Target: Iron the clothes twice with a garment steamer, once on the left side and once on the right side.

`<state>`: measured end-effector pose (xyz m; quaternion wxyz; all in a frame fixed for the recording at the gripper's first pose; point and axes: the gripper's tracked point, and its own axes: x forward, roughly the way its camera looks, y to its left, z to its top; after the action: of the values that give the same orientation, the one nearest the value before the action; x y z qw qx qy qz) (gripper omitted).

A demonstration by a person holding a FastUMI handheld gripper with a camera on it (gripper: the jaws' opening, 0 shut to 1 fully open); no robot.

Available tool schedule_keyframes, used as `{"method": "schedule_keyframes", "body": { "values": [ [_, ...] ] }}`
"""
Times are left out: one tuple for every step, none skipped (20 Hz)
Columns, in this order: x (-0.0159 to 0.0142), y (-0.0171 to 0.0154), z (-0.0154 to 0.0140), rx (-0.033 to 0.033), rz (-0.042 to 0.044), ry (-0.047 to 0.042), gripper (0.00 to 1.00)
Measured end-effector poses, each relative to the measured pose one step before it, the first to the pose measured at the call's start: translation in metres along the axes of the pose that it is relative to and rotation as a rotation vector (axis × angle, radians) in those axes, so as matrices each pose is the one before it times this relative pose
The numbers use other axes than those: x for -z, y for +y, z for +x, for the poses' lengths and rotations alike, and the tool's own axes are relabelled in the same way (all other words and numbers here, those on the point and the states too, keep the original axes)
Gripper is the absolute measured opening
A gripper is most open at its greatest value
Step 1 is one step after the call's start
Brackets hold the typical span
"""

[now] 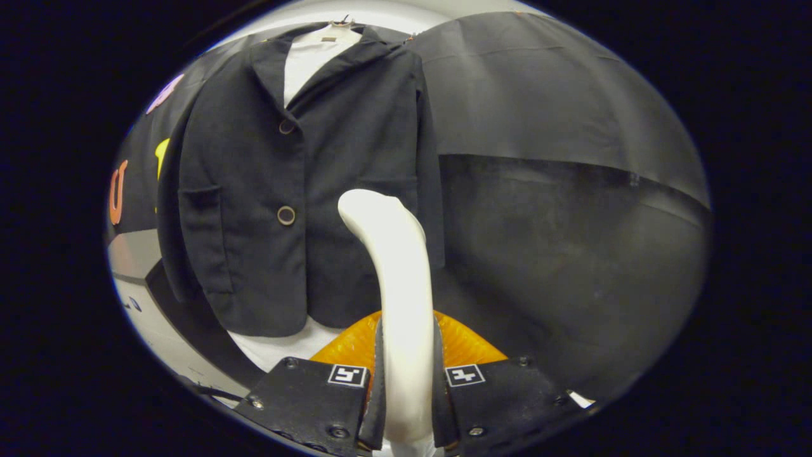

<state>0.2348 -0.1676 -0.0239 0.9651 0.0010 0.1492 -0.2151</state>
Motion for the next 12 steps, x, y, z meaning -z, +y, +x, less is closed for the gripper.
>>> {"method": "schedule_keyframes", "body": {
  "values": [
    [0.00981, 0.00156, 0.00136, 0.00125, -0.00286, 0.01586, 0.32],
    [0.00542, -0.00006, 0.00196, 0.00177, -0.00304, 0.01549, 0.32],
    [0.00647, 0.00026, 0.00054, 0.00157, -0.00211, 0.01149, 0.32],
    [0.00681, 0.00031, 0.00116, 0.00329, -0.00399, 0.00859, 0.32],
    [0.00657, -0.00066, -0.00091, 0.00285, -0.00537, 0.00667, 0.32],
    [0.00548, -0.00021, 0.00083, 0.00224, -0.00681, 0.00815, 0.32],
    [0.00560, 0.00132, 0.00174, 0.00185, -0.00647, 0.01209, 0.32],
    [0.00596, 0.00079, 0.00190, 0.00104, -0.00181, 0.01265, 0.32],
    [0.00594, 0.00069, 0.00170, 0.00114, -0.00048, 0.01067, 0.32],
    [0.00641, 0.00023, 0.00154, 0.00235, -0.00267, 0.00742, 0.32],
    [0.00438, 0.00038, 0.00168, 0.00362, -0.00475, 0.00929, 0.32],
    [0.00511, 0.00076, 0.00027, 0.00120, -0.00343, 0.01185, 0.32]
  ]
}}
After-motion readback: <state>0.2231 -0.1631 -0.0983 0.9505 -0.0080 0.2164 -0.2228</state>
